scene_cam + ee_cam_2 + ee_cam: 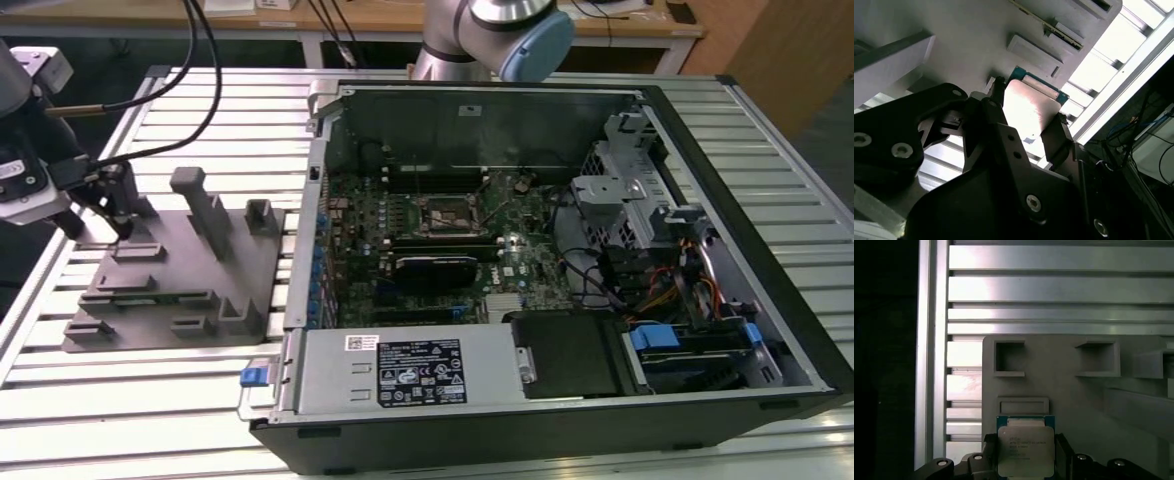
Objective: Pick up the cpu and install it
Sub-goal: 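Pick up the cpu and move it towards the insertion slot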
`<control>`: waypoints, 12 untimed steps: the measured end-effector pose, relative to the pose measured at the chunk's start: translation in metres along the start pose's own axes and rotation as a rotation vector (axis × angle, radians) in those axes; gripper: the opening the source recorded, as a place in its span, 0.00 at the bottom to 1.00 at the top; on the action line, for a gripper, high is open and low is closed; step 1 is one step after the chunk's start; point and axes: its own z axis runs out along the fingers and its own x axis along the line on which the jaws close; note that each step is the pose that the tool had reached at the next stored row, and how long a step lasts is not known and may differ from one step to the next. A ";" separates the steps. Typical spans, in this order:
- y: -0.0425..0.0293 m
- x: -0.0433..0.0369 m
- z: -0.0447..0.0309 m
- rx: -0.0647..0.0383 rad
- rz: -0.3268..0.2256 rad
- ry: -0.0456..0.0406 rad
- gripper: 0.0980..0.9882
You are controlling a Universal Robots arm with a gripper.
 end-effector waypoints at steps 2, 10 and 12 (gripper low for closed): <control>0.0001 0.0000 -0.0022 0.000 0.000 -0.0001 0.50; 0.0005 -0.0001 -0.0119 0.000 0.000 -0.0005 0.50; 0.0006 0.0000 -0.0144 0.000 0.000 -0.0005 0.50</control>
